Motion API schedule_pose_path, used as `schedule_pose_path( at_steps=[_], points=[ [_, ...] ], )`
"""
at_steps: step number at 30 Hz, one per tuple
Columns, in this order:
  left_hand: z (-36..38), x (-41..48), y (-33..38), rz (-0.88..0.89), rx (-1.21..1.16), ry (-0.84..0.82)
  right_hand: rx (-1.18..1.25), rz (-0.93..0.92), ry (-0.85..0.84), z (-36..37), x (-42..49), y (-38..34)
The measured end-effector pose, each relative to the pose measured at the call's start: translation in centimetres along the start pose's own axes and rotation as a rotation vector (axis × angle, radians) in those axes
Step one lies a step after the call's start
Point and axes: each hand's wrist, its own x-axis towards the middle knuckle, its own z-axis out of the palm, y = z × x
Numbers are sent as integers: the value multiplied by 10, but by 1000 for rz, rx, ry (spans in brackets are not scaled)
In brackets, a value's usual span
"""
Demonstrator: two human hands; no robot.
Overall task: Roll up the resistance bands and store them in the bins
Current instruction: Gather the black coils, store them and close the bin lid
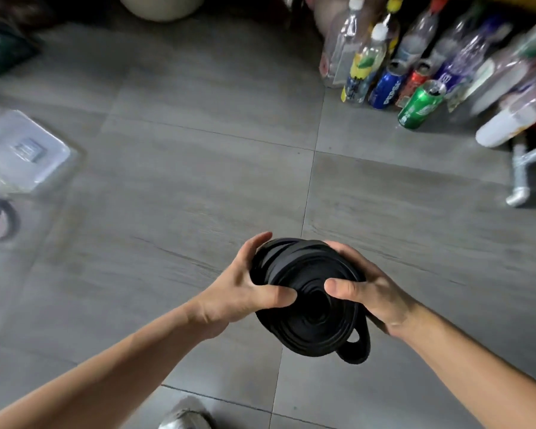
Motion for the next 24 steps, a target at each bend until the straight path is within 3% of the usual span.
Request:
schedule_pose_path(
  at_steps=[6, 15, 19, 24],
  points=[
    [-26, -143, 121, 62, -128, 191, -39, 63, -152, 106, -44, -152],
    [-10, -440, 248, -35, -362, 422, -204, 294, -413, 291, -202, -350],
    [-26, -530, 277, -46, -419, 518, -241, 340, -451, 369, -242, -397],
    [-94, -620, 277, 9, -457, 683, -281, 357, -521, 488, -248, -402]
  ],
)
